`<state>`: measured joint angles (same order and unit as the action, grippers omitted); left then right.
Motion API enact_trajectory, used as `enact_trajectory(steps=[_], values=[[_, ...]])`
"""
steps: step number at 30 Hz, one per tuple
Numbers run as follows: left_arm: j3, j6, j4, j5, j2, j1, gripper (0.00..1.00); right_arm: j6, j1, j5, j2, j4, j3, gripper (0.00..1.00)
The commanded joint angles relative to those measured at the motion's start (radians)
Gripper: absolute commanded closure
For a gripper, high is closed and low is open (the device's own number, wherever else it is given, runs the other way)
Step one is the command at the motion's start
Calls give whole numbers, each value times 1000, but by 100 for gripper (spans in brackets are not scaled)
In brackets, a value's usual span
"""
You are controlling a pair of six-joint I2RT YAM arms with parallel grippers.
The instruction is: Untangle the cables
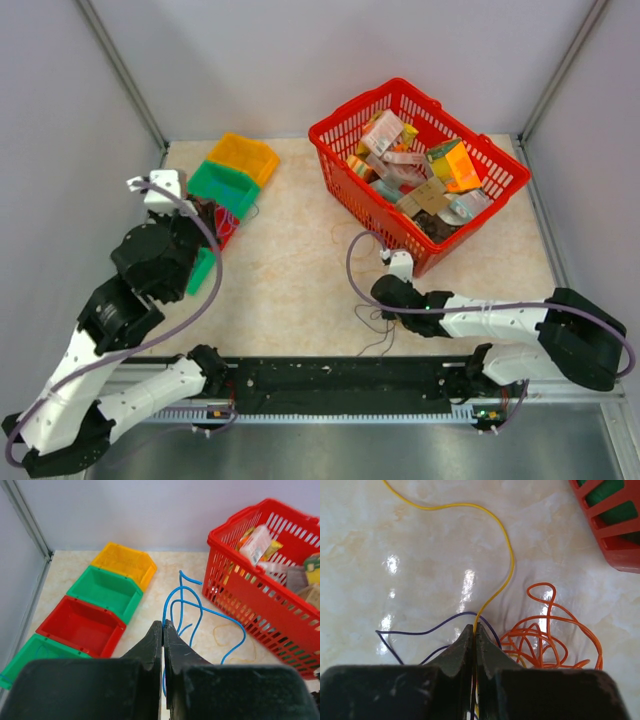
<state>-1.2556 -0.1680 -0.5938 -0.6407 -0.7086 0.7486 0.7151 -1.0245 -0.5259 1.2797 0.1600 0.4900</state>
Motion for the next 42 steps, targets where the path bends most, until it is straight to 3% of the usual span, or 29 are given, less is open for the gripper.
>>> enact_trajectory(steps=[1,4,8,12,21,29,30,31,32,34,35,38,42], values=[[27,-53,-73,-42,-130,-3,100,-71,9,75,-71,-83,-22,98],[48,-146,-162,-27,-208,-90,100,-77,10,95,-94,-108,-39,97],[117,-229,-192,191,-238,-401,100,-80,10,102,-111,-122,-56,97],[226,-289,-112,164,-178,-615,100,-80,10,119,-121,-148,-76,97],[355,-490,-32,161,-180,-856,100,-77,10,132,-160,-177,-110,96],[397,-582,41,311,-311,-1018,100,-82,9,129,-207,-186,-137,96],[401,-587,48,332,-331,-1037,95,-82,9,129,-213,-192,-142,96],[398,-600,43,349,-348,-1055,82,-82,10,127,-218,-197,-146,96],[392,-611,34,367,-365,-1075,67,-82,10,129,-220,-197,-148,96],[381,-619,26,406,-377,-1094,27,-83,10,132,-218,-197,-146,96],[386,-620,31,420,-370,-1094,13,-83,10,133,-220,-197,-148,96],[398,-617,43,470,-324,-1094,2,-86,10,133,-212,-208,-148,96],[439,-550,136,715,-246,-1065,9,-91,10,145,-184,-217,-140,96]])
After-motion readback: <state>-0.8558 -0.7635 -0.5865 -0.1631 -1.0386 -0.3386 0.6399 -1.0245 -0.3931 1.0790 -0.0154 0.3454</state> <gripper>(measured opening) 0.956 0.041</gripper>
